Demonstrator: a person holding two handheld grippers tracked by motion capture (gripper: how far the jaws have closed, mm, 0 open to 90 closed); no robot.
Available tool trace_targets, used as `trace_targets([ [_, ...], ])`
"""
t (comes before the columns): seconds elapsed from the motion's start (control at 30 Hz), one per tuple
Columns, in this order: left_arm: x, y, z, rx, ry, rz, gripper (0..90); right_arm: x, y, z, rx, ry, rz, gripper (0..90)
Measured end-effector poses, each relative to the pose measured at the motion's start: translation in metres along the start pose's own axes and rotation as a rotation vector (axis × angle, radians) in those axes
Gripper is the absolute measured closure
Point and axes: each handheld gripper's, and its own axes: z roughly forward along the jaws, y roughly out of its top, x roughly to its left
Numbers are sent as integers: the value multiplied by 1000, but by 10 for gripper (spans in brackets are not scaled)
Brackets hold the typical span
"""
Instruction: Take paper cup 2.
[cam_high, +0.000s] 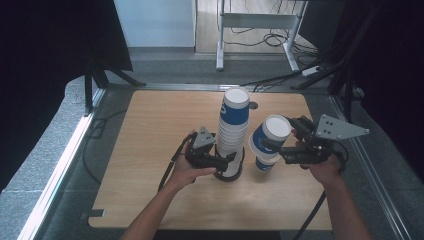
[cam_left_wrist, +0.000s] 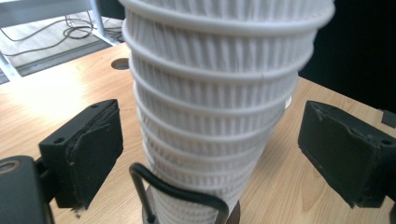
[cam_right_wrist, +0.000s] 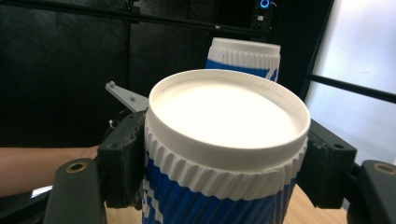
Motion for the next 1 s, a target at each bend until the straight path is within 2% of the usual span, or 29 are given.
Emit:
trace_targets([
  [0.33,-9,-13,-14,-9,-18,23,83,4,-19,5,16,-4,27,274],
  [0.53,-14,-22,-21,-21,-35,18,109,7,-30,6,18,3,47,274],
  [0.7,-17,-29,-26,-20,-39,29,123,10,-40,9,20,8,62,274],
  [1.0,-9,-46,-36,-21,-36,-7,146,15,-56,16,38,13,83,274],
])
